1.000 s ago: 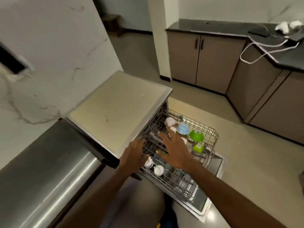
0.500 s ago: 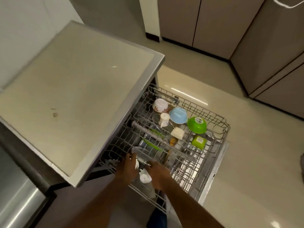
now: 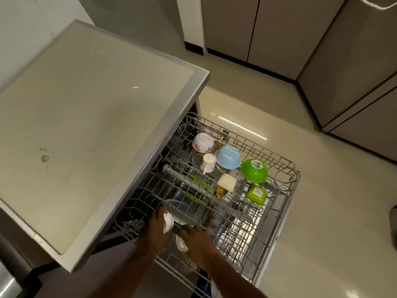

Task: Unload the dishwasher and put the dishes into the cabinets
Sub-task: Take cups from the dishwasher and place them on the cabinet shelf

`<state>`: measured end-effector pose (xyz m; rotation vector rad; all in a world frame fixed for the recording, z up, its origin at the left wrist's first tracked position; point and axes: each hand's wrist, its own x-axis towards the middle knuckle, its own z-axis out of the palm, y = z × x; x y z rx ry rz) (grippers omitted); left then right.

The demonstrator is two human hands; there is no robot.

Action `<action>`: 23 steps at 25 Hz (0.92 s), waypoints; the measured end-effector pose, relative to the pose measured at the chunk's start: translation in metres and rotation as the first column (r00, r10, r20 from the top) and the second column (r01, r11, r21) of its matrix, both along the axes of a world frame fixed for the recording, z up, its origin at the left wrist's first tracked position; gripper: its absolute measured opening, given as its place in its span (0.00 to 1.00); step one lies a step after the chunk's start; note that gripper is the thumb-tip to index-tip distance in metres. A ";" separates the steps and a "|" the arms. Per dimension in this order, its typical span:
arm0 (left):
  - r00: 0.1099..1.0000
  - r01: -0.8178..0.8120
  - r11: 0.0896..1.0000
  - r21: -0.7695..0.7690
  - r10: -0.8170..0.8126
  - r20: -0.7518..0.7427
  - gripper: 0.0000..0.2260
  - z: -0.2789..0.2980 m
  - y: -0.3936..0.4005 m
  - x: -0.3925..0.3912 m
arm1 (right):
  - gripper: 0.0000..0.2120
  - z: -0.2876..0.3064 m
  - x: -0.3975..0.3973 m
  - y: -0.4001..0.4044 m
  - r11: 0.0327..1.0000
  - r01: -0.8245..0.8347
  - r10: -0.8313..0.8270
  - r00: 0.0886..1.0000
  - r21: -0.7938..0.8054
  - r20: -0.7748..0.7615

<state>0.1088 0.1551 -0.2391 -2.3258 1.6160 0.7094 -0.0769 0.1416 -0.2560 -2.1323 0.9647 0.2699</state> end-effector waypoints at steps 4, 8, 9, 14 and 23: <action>0.980 -0.120 0.965 -0.231 0.077 -0.186 0.32 0.063 -0.030 -0.032 | 0.34 0.058 -0.042 -0.030 0.892 0.448 -0.427 0.877 -0.058 0.220; 0.964 -0.059 0.863 -0.501 -0.080 -0.252 0.30 0.171 -0.066 -0.080 | 0.32 0.160 -0.102 -0.082 0.755 0.645 -0.514 0.697 -0.122 0.500; 0.957 -0.053 0.820 -0.570 -0.121 -0.263 0.30 0.207 -0.072 -0.092 | 0.30 0.196 -0.116 -0.091 0.729 0.672 -0.509 0.660 -0.131 0.553; 0.948 -0.097 0.633 -0.768 -0.175 -0.264 0.29 0.392 -0.065 -0.126 | 0.27 0.384 -0.152 -0.101 0.691 0.694 -0.406 0.606 -0.204 0.684; 0.987 -0.075 0.294 -0.953 -0.115 -0.113 0.23 0.613 0.124 -0.097 | 0.24 0.638 -0.091 0.043 0.741 0.554 0.067 0.501 -0.380 0.863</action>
